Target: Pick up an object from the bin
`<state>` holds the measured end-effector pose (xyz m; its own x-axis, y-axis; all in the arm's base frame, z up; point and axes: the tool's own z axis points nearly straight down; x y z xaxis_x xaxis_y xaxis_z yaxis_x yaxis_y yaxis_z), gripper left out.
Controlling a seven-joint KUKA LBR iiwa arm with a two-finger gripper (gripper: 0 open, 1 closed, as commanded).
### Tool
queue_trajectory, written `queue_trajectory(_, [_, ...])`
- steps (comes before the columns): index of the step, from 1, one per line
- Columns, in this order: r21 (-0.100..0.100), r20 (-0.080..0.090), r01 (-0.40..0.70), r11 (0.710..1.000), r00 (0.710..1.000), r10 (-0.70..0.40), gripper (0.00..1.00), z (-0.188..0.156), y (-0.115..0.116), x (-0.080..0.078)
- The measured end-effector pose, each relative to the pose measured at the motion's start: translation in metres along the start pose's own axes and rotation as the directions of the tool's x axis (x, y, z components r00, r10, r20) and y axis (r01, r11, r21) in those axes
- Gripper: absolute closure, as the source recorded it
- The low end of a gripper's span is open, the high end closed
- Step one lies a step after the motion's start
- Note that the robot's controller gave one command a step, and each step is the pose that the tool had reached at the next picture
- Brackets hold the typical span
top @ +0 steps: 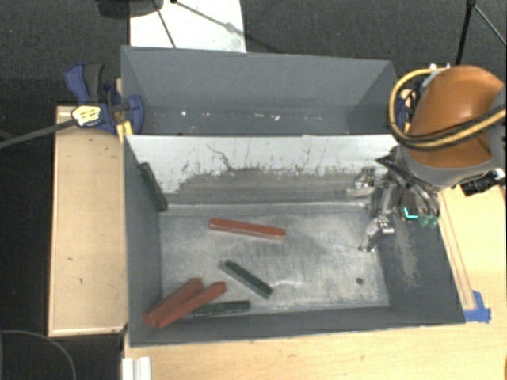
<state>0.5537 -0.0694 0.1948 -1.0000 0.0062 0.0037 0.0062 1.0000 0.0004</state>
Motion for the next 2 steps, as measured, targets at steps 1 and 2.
queue_trajectory(1, [0.001,0.007,0.002,1.000,1.000,-0.002,0.00,-0.003,0.000,-0.002])
queue_trajectory(2, [0.000,0.011,0.010,1.000,1.000,-0.010,0.00,0.068,0.047,0.015])
